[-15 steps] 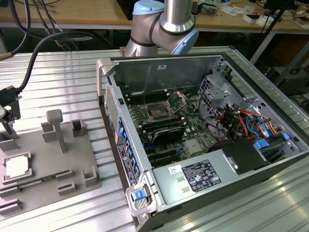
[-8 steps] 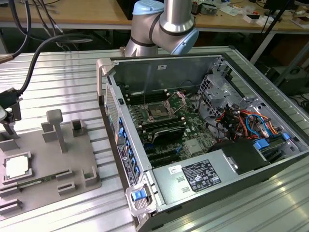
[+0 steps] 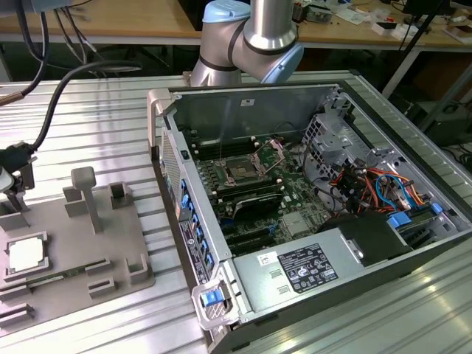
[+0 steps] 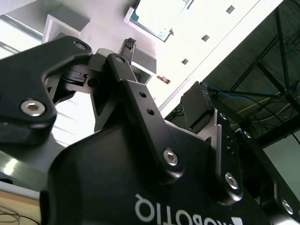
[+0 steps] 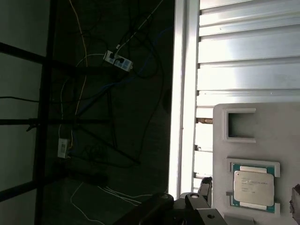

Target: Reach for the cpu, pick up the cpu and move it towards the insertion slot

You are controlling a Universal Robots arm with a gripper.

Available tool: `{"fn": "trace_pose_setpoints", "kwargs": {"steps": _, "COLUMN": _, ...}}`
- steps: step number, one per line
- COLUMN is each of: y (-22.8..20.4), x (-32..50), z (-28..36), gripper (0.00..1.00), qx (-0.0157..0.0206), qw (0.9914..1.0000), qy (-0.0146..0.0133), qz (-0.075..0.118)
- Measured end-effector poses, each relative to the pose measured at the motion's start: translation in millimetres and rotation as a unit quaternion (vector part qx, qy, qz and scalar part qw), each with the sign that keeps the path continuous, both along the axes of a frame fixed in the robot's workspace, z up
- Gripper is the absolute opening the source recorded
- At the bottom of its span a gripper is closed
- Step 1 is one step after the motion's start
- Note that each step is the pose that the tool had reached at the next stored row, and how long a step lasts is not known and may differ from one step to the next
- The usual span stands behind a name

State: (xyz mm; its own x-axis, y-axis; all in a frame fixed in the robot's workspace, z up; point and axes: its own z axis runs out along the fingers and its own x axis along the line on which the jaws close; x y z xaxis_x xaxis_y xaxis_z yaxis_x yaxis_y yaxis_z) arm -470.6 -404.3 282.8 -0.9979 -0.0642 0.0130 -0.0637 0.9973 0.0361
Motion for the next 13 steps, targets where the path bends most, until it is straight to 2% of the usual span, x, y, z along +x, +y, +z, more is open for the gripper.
{"fn": "trace_pose_setpoints", "kwargs": {"steps": 9, "y": -2.4, "x": 0.0, "z": -12.7, "gripper": 0.68, "qx": 0.0, "qw": 1.0, "qy": 0.0, "qz": 0.0}}
{"fn": "trace_pose_setpoints", "kwargs": {"steps": 13, "y": -2.4, "x": 0.0, "z": -13.9, "gripper": 0.68, "qx": -0.0001, "qw": 1.0, "qy": 0.0001, "qz": 0.0}}
